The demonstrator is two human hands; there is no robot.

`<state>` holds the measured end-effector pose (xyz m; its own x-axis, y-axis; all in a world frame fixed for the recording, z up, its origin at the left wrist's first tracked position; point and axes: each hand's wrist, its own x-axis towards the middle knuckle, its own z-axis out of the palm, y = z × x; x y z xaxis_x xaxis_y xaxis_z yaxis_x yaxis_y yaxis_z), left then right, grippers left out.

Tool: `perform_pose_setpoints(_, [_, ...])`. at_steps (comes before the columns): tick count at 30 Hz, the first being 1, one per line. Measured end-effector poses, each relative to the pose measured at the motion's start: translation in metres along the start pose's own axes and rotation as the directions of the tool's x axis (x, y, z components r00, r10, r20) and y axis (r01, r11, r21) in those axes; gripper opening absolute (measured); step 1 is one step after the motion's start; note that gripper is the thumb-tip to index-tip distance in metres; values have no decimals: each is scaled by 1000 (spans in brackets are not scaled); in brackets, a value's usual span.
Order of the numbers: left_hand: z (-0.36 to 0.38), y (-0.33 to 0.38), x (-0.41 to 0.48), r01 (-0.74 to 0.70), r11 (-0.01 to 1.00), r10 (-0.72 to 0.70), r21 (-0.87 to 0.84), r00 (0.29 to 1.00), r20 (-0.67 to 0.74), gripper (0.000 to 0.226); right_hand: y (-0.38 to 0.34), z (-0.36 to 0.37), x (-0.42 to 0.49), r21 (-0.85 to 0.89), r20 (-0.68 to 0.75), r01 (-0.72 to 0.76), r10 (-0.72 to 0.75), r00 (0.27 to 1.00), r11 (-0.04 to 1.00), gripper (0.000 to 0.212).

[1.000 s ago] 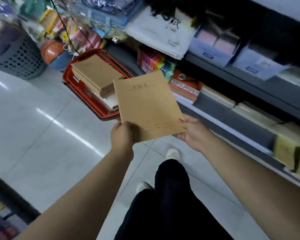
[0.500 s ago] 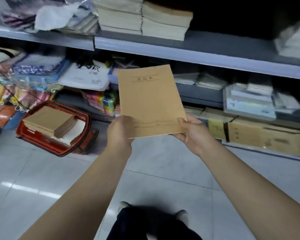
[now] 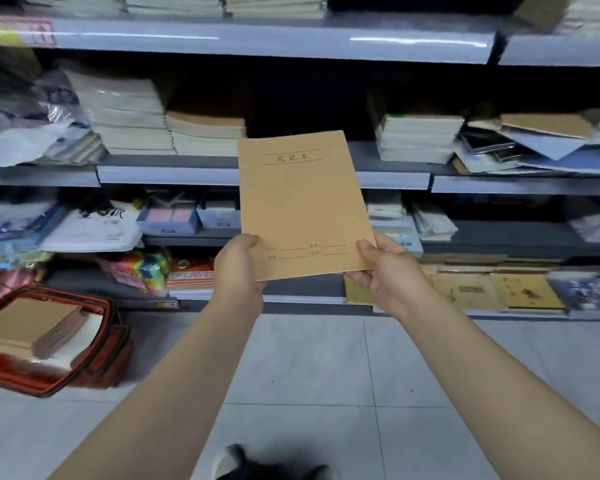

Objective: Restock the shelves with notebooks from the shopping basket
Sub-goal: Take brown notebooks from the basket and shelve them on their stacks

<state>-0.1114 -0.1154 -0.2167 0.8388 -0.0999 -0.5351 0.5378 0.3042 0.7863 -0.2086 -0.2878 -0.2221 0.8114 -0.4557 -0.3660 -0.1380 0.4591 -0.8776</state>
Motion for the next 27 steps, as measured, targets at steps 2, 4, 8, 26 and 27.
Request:
perform_pose_setpoints(2, [15, 1, -5, -10, 1000, 10, 2, 1000, 13, 9, -12, -10, -2, 28, -3, 16, -16, 1000, 999, 27])
perform_pose_setpoints(4, [27, 2, -7, -20, 1000, 19, 13, 1000, 18, 9, -21, -17, -1, 55, -3, 27, -27, 1000, 998, 28])
perform_pose_setpoints(8, [47, 2, -2, -15, 1000, 14, 13, 999, 39, 9, -29, -25, 8, 87, -30, 22, -20, 999, 996, 27])
perform_pose_setpoints(26, [107, 36, 142, 102, 991, -106, 81, 993, 48, 11, -51, 9, 153, 124, -189, -77, 100, 977, 989, 29])
perform_pose_setpoints(27, [111, 39, 151, 107, 990, -111, 93, 993, 45, 10, -53, 13, 161, 130, -198, -78, 103, 975, 988, 28])
